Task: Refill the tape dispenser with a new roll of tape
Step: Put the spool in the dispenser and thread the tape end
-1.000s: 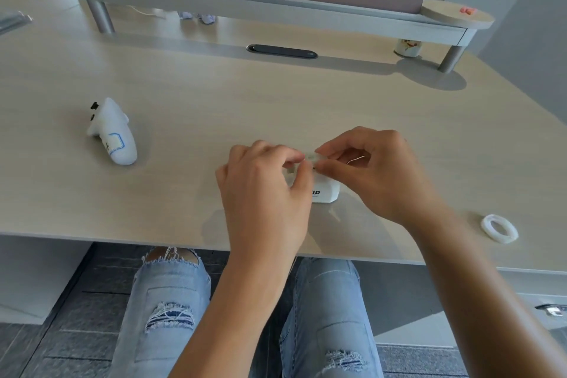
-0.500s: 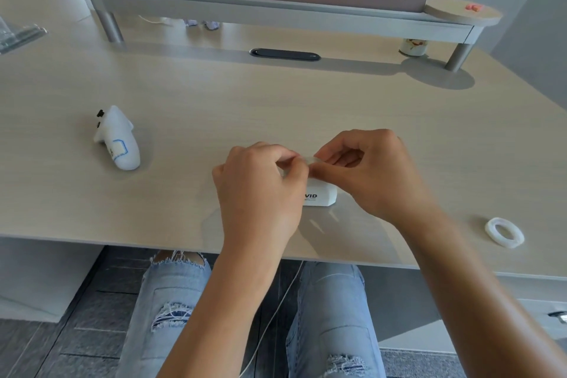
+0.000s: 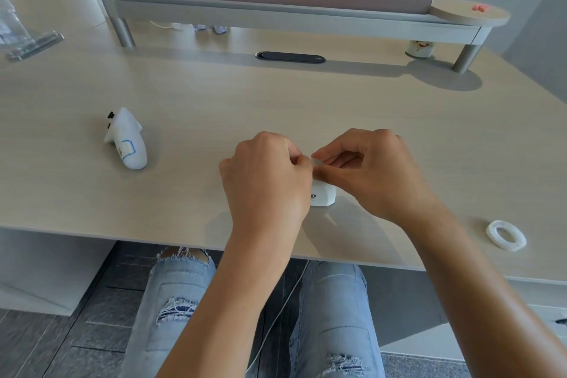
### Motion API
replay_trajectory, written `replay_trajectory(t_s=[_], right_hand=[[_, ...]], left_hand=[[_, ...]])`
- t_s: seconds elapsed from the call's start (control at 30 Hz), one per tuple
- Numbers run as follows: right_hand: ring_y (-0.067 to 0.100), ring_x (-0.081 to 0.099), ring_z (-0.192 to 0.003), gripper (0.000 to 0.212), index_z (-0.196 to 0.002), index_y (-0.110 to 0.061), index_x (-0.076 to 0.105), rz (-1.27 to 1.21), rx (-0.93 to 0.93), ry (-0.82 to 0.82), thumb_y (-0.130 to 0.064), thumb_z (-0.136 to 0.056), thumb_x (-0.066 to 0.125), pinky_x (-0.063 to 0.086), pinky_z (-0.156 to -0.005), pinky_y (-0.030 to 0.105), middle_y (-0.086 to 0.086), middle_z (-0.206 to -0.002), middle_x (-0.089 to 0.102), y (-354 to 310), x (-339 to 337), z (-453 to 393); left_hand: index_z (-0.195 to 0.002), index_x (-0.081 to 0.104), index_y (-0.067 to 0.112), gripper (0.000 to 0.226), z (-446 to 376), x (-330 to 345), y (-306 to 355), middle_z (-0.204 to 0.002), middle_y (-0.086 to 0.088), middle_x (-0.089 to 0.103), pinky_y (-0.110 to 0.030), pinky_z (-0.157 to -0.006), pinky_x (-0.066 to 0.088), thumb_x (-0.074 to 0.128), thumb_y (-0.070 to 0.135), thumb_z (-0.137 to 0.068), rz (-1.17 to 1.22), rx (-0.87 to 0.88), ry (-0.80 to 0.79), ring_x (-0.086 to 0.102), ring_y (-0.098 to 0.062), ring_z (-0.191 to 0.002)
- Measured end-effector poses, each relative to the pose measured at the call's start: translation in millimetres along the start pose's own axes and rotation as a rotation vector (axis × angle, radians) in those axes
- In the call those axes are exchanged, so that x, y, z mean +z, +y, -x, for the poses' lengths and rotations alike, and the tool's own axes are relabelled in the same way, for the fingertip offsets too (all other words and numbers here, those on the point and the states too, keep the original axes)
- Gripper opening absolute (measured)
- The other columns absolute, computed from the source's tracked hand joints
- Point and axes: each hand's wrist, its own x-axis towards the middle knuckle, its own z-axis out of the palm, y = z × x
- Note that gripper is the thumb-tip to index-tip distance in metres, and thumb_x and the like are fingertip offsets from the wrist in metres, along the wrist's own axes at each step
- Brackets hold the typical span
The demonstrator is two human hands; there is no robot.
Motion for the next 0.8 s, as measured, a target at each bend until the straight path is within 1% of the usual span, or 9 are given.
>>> replay_trajectory(t_s=[0.13, 0.27, 0.33, 0.4, 0.47, 0.57, 0.63, 0.73, 0.8], right_hand=[[0.002, 0.075, -0.079, 0.018, -0.096, -0.020, 0.084, -0.005, -0.019, -0.010, -0.022, -0.080, 0.091, 0.060, -0.076, 0.014, -0.007, -0.088, 0.079, 1.0, -1.0, -0.6], [0.005, 0.075, -0.078, 0.017, -0.096, -0.019, 0.084, 0.007, -0.037, -0.010, -0.022, -0.081, 0.090, 0.059, -0.075, 0.014, -0.006, -0.088, 0.078, 2.6, 0.0, -1.4], [0.005, 0.075, -0.079, 0.017, -0.097, -0.018, 0.084, 0.018, -0.052, -0.006, -0.023, -0.082, 0.090, 0.060, -0.075, 0.016, -0.006, -0.089, 0.078, 3.4, 0.7, -1.6], [0.006, 0.075, -0.080, 0.017, -0.098, -0.017, 0.084, 0.020, -0.060, -0.004, -0.023, -0.082, 0.089, 0.060, -0.075, 0.017, -0.005, -0.089, 0.078, 4.4, 0.6, -1.9], [0.006, 0.075, -0.080, 0.017, -0.098, -0.017, 0.084, 0.013, -0.061, -0.006, -0.022, -0.083, 0.089, 0.060, -0.075, 0.016, -0.004, -0.090, 0.078, 5.2, 0.2, -2.0], [0.006, 0.075, -0.079, 0.017, -0.098, -0.017, 0.084, -0.003, -0.061, -0.014, -0.021, -0.082, 0.089, 0.060, -0.076, 0.017, -0.005, -0.089, 0.078, 6.6, 0.2, -1.7], [0.006, 0.073, -0.078, 0.019, -0.098, -0.018, 0.084, -0.007, -0.064, -0.015, -0.022, -0.080, 0.091, 0.059, -0.075, 0.015, -0.005, -0.088, 0.078, 7.1, 0.3, -1.6], [0.007, 0.073, -0.078, 0.020, -0.098, -0.018, 0.084, -0.009, -0.072, -0.013, -0.023, -0.080, 0.091, 0.058, -0.075, 0.015, -0.005, -0.088, 0.077, 7.9, 0.5, -1.8], [0.008, 0.073, -0.078, 0.019, -0.098, -0.018, 0.084, -0.015, -0.076, -0.011, -0.024, -0.080, 0.091, 0.058, -0.075, 0.016, -0.004, -0.088, 0.077, 8.8, 0.6, -2.1]], left_hand=[[-0.077, 0.081, 0.018, 0.013, -0.1, -2.6, 3.3, -0.075, -0.002, 0.078, -0.045, -0.076, 0.058, 0.070, 0.021, -0.083, -0.001, -0.035, -0.008, 0.071, -0.032, -0.078], [-0.083, 0.081, 0.019, 0.012, 0.3, -3.8, 7.9, -0.080, -0.001, 0.078, -0.045, -0.081, 0.057, 0.071, 0.026, -0.082, -0.029, -0.048, -0.030, 0.070, -0.031, -0.081], [-0.084, 0.080, 0.020, 0.013, 0.1, -3.7, 8.9, -0.078, 0.001, 0.075, -0.044, -0.081, 0.056, 0.071, 0.029, -0.082, -0.047, -0.046, -0.051, 0.067, -0.029, -0.080], [-0.084, 0.080, 0.019, 0.015, 0.1, -3.0, 10.3, -0.071, 0.003, 0.068, -0.039, -0.077, 0.054, 0.070, 0.030, -0.084, -0.055, -0.055, -0.073, 0.062, -0.027, -0.074], [-0.083, 0.080, 0.018, 0.016, -0.6, -2.2, 9.4, -0.072, 0.004, 0.069, -0.036, -0.070, 0.053, 0.069, 0.030, -0.085, -0.037, -0.064, -0.089, 0.064, -0.027, -0.073], [-0.081, 0.081, 0.016, 0.016, -2.0, -4.2, 3.6, -0.080, -0.003, 0.078, -0.041, -0.070, 0.058, 0.066, 0.022, -0.085, 0.038, -0.069, -0.065, 0.071, -0.030, -0.079], [-0.081, 0.082, 0.016, 0.020, -2.1, -6.8, -2.2, -0.080, -0.003, 0.080, -0.043, -0.072, 0.060, 0.062, 0.014, -0.086, 0.060, -0.048, -0.017, 0.073, -0.030, -0.080], [-0.083, 0.083, 0.016, 0.022, 1.7, -5.4, -5.6, -0.084, -0.007, 0.081, -0.044, -0.076, 0.060, 0.062, 0.012, -0.089, 0.034, -0.002, -0.015, 0.074, -0.033, -0.085], [-0.071, 0.076, 0.018, 0.024, 5.7, -0.3, -4.6, -0.082, -0.014, 0.079, -0.047, -0.076, 0.059, 0.061, 0.011, -0.089, 0.004, 0.034, -0.033, 0.072, -0.039, -0.085]])
